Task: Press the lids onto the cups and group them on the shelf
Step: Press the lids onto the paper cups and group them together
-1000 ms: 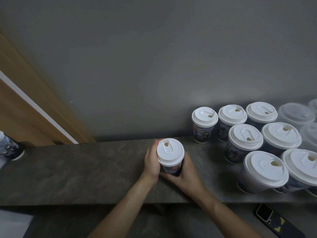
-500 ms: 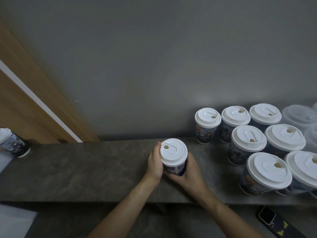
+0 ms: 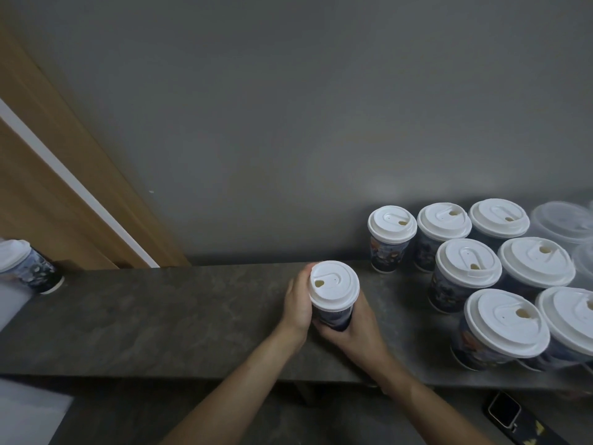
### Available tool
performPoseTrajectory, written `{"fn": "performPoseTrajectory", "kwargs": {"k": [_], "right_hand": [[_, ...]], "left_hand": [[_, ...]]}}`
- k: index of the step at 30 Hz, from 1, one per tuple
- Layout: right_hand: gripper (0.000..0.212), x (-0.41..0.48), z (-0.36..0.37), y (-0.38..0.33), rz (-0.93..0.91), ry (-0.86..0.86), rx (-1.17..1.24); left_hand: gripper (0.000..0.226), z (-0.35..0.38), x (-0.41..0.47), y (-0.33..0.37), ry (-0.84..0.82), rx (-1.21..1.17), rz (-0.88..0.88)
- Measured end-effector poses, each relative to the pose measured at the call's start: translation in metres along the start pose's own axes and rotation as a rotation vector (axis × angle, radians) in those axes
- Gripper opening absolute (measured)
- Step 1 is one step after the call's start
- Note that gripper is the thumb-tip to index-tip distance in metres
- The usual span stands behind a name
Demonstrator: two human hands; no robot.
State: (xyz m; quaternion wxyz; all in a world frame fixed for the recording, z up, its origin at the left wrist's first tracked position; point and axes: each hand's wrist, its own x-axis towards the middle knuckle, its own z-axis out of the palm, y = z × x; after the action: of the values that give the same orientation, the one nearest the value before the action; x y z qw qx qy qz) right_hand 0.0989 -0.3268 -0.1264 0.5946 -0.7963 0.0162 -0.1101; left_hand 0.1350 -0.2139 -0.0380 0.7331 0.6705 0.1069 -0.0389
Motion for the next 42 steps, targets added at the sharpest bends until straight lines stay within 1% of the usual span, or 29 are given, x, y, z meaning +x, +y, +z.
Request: {"fn": "performPoseTrajectory", "kwargs": {"k": [2, 3, 4, 6, 9, 11, 12, 13, 14, 16, 17, 18, 20, 22, 24, 25, 28, 29, 31, 33, 35, 36, 38, 40, 41, 42], "right_hand": [[0.083, 0.003, 0.000, 0.002, -0.020, -0.016, -0.025], [0.083, 0.004, -0.001, 0.004, -0.025, -0.018, -0.030], [0.084, 0.005, -0.001, 0.004, -0.025, -0.023, -0.028], [0.085, 0.004, 0.000, 0.005, -0.018, -0.028, -0.017], [0.091, 0.003, 0.002, 0.004, 0.002, 0.002, 0.023], [0.087, 0.002, 0.003, 0.005, 0.018, 0.028, 0.018], [0.083, 0.001, 0.002, 0.006, 0.017, 0.034, 0.005], [0.080, 0.002, 0.001, 0.006, 0.012, 0.031, -0.011], [0.077, 0.002, 0.000, 0.006, 0.003, 0.021, -0.029], [0.075, 0.003, 0.000, 0.008, -0.016, -0.001, -0.057], [0.075, 0.004, 0.000, 0.008, -0.025, -0.004, -0.064], [0.075, 0.004, 0.001, 0.009, -0.030, -0.007, -0.067], [0.077, 0.004, 0.003, 0.011, -0.037, -0.004, -0.071], [0.081, 0.004, 0.004, 0.012, -0.024, 0.014, -0.065], [0.080, 0.005, 0.004, 0.013, -0.021, 0.027, -0.059], [0.077, 0.005, 0.003, 0.014, -0.030, 0.032, -0.064], [0.074, 0.005, 0.002, 0.013, -0.054, 0.032, -0.070], [0.075, 0.005, 0.002, 0.012, -0.063, 0.030, -0.065], [0.077, 0.004, 0.003, 0.011, -0.075, 0.023, -0.057], [0.081, 0.004, 0.004, 0.011, -0.079, 0.020, -0.043], [0.089, 0.004, 0.003, 0.012, -0.068, 0.032, -0.020], [0.089, 0.004, 0.003, 0.012, -0.064, 0.035, -0.016], [0.086, 0.004, 0.002, 0.011, -0.071, 0.034, -0.022], [0.081, 0.004, 0.002, 0.011, -0.079, 0.022, -0.042], [0.080, 0.005, 0.002, 0.011, -0.080, 0.020, -0.047], [0.078, 0.005, 0.002, 0.011, -0.080, 0.018, -0.050]], "left_hand": [[0.040, 0.001, 0.008, 0.008, -0.200, -0.008, -0.061], [0.040, 0.001, 0.012, 0.011, -0.263, -0.016, -0.084], [0.039, 0.001, 0.015, 0.012, -0.267, -0.021, -0.100], [0.031, 0.001, 0.018, 0.008, -0.163, -0.047, -0.106], [0.033, 0.004, 0.006, 0.002, -0.002, -0.070, -0.024], [0.034, 0.005, 0.000, -0.001, 0.084, -0.048, 0.029], [0.034, 0.005, -0.001, -0.001, 0.092, -0.027, 0.047], [0.034, 0.004, 0.000, 0.002, 0.058, -0.006, 0.049], [0.035, 0.002, 0.004, 0.005, -0.017, 0.010, 0.026], [0.038, -0.003, 0.013, 0.012, -0.200, -0.005, -0.079], [0.039, -0.004, 0.015, 0.015, -0.248, -0.019, -0.128], [0.037, -0.005, 0.018, 0.014, -0.236, -0.024, -0.154], [0.030, -0.004, 0.018, 0.008, -0.103, -0.050, -0.148], [0.029, 0.001, 0.013, 0.004, 0.000, -0.079, -0.113], [0.031, 0.002, 0.011, 0.004, 0.011, -0.052, -0.078], [0.033, 0.001, 0.012, 0.008, -0.032, -0.033, -0.075], [0.040, -0.002, 0.022, 0.021, -0.303, 0.007, -0.106], [0.040, -0.002, 0.023, 0.025, -0.331, 0.008, -0.116], [0.035, -0.002, 0.025, 0.023, -0.241, -0.005, -0.107], [0.036, 0.001, 0.020, 0.019, -0.165, -0.024, -0.076], [0.039, 0.002, 0.017, 0.012, -0.137, -0.026, -0.055], [0.038, 0.001, 0.017, 0.011, -0.140, -0.018, -0.060], [0.036, -0.002, 0.023, 0.014, -0.215, 0.012, -0.077], [0.042, -0.007, 0.029, 0.020, -0.382, 0.063, -0.090], [0.044, -0.007, 0.030, 0.023, -0.430, 0.070, -0.091], [0.043, -0.007, 0.032, 0.021, -0.420, 0.065, -0.087]]}}
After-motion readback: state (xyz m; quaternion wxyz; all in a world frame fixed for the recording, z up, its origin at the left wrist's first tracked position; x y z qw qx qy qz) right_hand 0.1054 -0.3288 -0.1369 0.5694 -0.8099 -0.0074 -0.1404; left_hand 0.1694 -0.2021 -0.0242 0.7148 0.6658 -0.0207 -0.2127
